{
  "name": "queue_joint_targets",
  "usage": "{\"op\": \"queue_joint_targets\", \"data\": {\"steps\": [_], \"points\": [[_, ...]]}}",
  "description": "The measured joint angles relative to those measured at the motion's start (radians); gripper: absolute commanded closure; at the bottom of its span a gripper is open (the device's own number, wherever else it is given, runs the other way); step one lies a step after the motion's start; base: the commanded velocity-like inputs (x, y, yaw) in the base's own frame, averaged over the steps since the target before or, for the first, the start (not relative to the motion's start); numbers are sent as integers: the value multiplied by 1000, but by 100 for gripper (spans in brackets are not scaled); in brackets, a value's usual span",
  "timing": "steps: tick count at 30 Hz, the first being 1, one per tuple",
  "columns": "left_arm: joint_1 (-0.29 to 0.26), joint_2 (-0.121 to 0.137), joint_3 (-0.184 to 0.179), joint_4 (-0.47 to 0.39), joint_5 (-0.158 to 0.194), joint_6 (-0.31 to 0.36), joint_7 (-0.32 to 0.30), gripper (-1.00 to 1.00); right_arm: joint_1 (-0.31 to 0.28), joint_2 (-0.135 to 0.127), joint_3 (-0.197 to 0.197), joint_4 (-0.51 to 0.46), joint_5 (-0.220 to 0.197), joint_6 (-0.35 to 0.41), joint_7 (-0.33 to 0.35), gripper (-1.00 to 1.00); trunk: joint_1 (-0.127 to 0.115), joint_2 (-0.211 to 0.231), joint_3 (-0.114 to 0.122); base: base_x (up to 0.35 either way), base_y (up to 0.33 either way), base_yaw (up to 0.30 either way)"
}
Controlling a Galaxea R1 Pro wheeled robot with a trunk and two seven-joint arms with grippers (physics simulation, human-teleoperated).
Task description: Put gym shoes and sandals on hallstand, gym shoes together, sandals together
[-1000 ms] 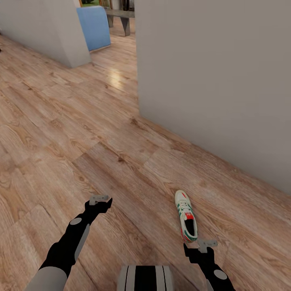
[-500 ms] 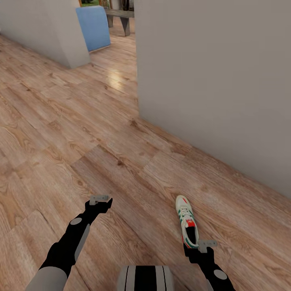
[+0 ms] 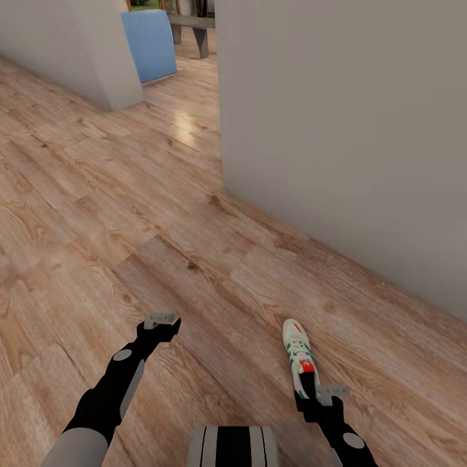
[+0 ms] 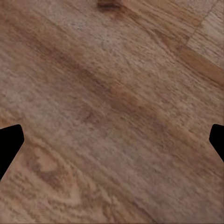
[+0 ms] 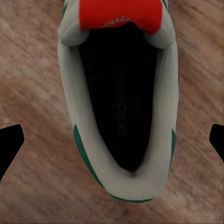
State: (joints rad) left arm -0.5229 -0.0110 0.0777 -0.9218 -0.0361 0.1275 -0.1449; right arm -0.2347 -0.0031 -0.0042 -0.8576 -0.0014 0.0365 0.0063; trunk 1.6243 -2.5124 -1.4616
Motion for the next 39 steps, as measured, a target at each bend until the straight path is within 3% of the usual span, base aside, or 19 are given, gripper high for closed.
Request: {"op": "queue_joint_targets", "data": {"steps": [16,33,39], "points": [[0,0,-3,0,0,0,0,-100,0,0,0,0,0,0,-1,-100,0,0,0,9,0,0],[0,0,-3,0,0,0,1,-100,0,0,-1,0,0,0,-1,-100,8,-4,-82,0,0,0],[0,0,-3,0,0,0,0,-100,0,-1,0,-1,0,0,-1,-100,8,-4,-91,0,0,0]]}}
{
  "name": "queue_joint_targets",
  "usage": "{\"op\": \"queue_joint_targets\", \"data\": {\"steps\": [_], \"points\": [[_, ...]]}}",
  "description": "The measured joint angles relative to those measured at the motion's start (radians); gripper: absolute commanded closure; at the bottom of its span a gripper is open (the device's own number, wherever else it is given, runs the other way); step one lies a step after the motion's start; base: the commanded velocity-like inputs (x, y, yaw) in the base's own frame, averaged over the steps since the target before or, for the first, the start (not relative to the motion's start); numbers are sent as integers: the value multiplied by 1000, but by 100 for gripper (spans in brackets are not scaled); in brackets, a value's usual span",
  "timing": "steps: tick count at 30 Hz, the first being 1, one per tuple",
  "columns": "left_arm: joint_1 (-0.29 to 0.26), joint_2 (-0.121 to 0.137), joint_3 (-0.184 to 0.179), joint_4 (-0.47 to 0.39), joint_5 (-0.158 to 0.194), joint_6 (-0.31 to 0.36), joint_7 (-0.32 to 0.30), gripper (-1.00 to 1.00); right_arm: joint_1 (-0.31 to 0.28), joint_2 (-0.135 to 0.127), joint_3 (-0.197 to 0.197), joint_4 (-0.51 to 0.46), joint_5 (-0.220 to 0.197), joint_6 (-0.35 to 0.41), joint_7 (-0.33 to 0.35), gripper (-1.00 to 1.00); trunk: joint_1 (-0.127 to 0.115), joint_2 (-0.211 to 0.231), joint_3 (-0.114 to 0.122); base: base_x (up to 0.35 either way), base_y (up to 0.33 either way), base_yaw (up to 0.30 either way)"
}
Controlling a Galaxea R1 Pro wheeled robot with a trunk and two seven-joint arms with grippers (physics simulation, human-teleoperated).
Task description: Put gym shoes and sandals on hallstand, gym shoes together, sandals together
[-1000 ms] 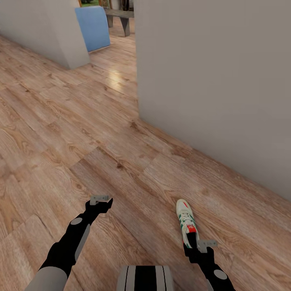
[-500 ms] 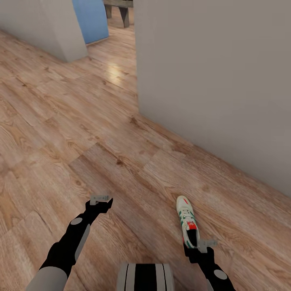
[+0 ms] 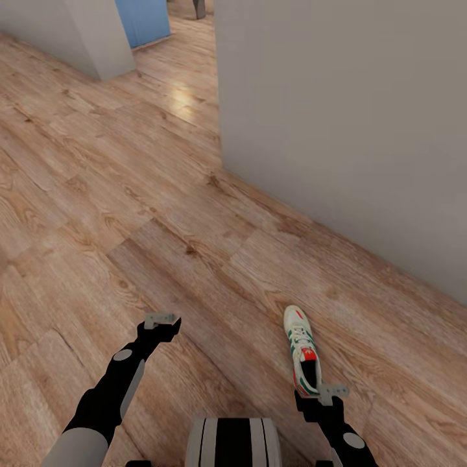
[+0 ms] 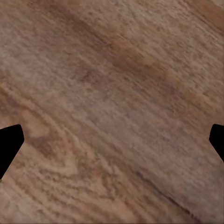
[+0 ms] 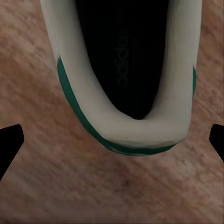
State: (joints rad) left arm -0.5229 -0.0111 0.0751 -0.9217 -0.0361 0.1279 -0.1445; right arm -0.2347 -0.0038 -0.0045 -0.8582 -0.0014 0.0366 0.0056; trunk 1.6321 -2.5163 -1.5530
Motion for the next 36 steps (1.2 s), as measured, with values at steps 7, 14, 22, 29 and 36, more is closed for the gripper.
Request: {"op": "queue_joint_targets", "data": {"steps": [7,14,22,29,36], "points": [[0,0,0,0,0,0,0,-100,0,0,0,0,0,0,0,-100,0,0,-6,0,0,0],[0,0,0,0,0,0,0,-100,0,0,-1,-1,0,1,0,-100,0,0,-7,15,0,0],[0,0,0,0,0,0,1,-100,0,0,-1,-1,0,0,0,-100,0,0,-7,88,0,0],[0,0,0,0,0,0,1,-100,0,0,-1,-1,0,0,0,-100,0,0,-7,5,0,0],[0,0,0,0,0,0,1,-100,0,1,0,-1,0,0,0,-100,0,0,-7,0,0,0]]}}
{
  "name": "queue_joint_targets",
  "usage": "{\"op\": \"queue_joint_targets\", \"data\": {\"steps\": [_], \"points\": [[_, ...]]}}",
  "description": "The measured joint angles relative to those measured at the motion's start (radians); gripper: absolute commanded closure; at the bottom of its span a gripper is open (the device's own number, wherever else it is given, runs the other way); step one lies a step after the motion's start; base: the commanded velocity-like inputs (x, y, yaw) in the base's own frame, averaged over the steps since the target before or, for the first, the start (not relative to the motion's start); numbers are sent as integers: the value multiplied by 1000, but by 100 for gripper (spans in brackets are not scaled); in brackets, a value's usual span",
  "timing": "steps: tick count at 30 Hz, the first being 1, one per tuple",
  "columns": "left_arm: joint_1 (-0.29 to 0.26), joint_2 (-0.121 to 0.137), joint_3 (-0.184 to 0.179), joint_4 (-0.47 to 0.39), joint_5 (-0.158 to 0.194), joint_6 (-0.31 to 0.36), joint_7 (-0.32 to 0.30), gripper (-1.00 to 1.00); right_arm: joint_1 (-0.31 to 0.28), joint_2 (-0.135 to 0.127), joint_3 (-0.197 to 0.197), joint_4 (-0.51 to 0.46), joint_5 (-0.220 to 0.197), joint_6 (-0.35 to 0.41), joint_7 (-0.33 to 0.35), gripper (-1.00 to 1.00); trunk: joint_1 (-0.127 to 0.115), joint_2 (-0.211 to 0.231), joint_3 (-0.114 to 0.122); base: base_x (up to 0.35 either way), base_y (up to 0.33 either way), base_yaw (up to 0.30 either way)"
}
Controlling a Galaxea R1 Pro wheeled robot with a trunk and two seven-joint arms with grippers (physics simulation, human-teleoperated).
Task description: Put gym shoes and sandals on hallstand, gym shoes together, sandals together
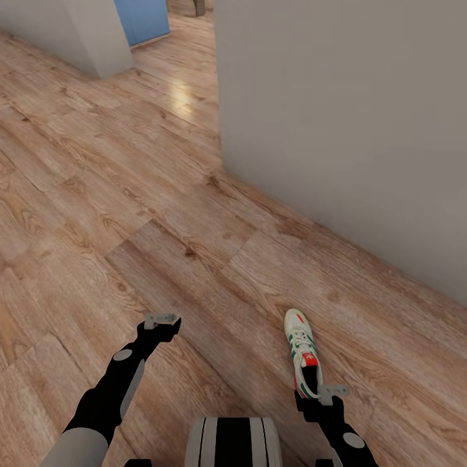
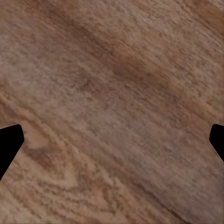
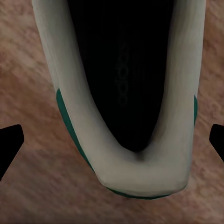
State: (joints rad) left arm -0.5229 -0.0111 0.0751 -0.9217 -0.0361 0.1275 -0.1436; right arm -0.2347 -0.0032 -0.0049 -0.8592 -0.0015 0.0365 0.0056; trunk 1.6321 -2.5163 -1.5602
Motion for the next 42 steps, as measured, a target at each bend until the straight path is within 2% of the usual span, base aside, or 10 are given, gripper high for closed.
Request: {"op": "queue_joint_targets", "data": {"steps": [5,14,42], "points": [[0,0,0,0,0,0,0,-100,0,0,1,0,0,0,0,-100,2,-1,-19,0,0,0],[0,0,0,0,0,0,0,-100,0,-1,0,0,0,0,0,-100,2,-1,-28,0,0,0],[0,0,0,0,0,0,0,-100,0,-1,-1,0,0,0,-3,-100,2,-1,-30,28,-12,0]]}}
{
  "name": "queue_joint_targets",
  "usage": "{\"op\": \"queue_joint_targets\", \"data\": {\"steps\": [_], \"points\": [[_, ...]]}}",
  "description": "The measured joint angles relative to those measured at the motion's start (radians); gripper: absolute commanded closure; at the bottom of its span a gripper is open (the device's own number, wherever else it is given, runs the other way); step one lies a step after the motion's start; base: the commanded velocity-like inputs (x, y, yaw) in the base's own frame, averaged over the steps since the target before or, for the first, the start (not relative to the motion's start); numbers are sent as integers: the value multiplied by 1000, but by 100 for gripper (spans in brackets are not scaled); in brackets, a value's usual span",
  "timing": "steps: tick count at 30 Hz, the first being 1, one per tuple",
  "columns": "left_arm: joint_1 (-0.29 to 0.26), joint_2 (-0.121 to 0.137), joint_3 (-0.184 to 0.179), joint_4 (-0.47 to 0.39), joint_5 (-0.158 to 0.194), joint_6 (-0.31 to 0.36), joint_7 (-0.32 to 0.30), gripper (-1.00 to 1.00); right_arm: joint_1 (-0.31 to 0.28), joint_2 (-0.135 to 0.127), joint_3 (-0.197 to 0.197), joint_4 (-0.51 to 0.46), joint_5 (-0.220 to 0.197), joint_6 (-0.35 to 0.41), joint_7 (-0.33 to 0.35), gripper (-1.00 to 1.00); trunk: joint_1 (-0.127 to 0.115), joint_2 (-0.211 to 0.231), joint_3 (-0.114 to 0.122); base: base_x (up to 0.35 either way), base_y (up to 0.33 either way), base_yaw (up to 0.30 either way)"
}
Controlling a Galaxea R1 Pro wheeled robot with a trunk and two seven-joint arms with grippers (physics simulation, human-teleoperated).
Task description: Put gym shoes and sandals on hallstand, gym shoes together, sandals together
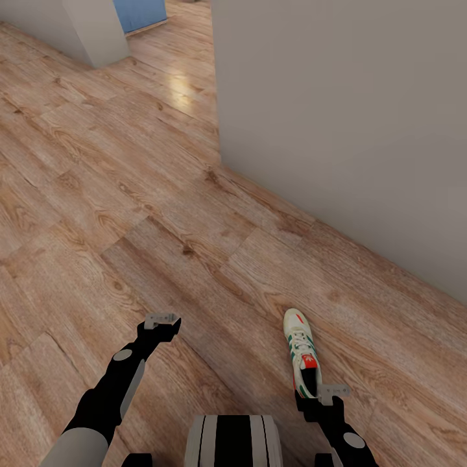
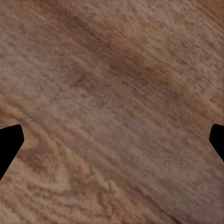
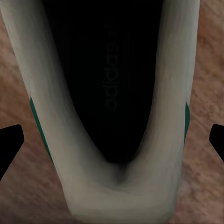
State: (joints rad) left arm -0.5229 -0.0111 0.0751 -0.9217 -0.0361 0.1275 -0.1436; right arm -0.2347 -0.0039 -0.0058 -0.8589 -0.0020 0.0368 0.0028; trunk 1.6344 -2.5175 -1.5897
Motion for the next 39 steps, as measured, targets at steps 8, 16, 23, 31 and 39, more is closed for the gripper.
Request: {"op": "queue_joint_targets", "data": {"steps": [8,16,23,31,39], "points": [[0,0,0,0,0,0,0,-100,0,0,0,0,0,1,-1,100,0,0,0,0,0,0],[0,0,0,0,0,0,0,-100,0,0,0,0,0,1,-1,100,0,0,0,0,0,0],[0,0,-1,0,0,0,0,-100,0,0,0,0,0,1,-1,100,0,0,0,0,0,0],[0,2,1,-4,1,29,-1,-100,0,2,3,4,0,1,0,100,-2,1,15,0,0,0],[0,1,-16,-5,2,65,-2,-100,0,2,2,2,4,1,-3,100,-5,3,46,0,0,0]]}}
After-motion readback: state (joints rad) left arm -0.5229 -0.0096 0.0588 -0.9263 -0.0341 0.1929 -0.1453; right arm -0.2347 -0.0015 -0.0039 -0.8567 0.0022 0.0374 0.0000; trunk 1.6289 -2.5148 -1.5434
